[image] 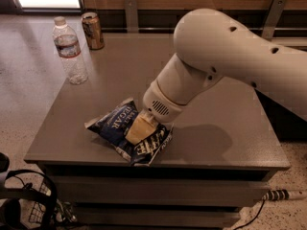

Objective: Move blue chip bag near orange can

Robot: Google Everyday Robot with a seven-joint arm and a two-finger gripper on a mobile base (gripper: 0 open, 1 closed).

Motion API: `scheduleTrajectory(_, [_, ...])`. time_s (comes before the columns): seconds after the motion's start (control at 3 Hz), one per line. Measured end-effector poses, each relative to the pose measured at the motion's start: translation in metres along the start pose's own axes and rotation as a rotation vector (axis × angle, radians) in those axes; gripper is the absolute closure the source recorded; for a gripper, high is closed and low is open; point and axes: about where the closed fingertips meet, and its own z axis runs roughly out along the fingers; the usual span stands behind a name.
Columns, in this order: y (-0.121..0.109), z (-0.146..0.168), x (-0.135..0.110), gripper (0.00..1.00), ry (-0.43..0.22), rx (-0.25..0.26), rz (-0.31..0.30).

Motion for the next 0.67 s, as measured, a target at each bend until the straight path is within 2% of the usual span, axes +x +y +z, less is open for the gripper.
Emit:
scheduleTrajectory(0.33, [-0.019, -0.010, -0.006, 1.00, 0.009, 0.028, -0.008])
scheduleTrajectory(0.67, [-0.065, -0.032, -0.016, 1.00, -0.013, 0.084, 0.000])
